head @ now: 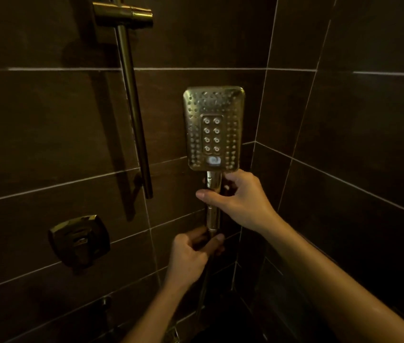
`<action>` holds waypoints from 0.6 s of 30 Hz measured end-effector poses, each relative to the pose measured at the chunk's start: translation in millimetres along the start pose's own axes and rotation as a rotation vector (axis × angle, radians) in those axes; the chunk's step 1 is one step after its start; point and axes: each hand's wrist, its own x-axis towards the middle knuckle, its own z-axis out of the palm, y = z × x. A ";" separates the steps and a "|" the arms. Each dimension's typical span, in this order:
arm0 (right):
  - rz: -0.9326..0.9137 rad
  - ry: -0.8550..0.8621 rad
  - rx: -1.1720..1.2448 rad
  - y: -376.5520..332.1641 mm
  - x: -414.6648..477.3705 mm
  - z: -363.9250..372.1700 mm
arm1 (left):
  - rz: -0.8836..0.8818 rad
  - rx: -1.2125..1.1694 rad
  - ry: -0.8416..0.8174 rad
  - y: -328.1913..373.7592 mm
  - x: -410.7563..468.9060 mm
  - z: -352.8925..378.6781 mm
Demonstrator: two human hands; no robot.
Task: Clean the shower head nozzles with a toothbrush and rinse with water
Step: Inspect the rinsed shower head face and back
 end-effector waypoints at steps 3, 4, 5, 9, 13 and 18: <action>0.030 -0.125 0.122 -3.2 2.9 -6.9 | -0.012 -0.034 -0.022 1.2 -0.6 -1.2; 0.047 -0.176 0.200 -4.9 3.9 -10.7 | -0.001 -0.028 -0.039 1.6 -1.1 -1.7; 0.065 -0.223 0.277 -7.0 4.5 -14.2 | 0.011 -0.022 -0.052 2.2 -1.9 -1.9; 0.071 -0.253 0.329 -10.9 5.2 -14.9 | 0.027 -0.014 -0.040 6.7 -4.4 -1.3; 0.085 -0.149 0.215 -11.7 2.5 -5.3 | -0.007 -0.033 0.020 10.8 -8.3 3.7; 0.174 -0.330 0.332 -16.8 2.2 -18.6 | -0.016 -0.019 0.005 7.1 -9.3 -1.2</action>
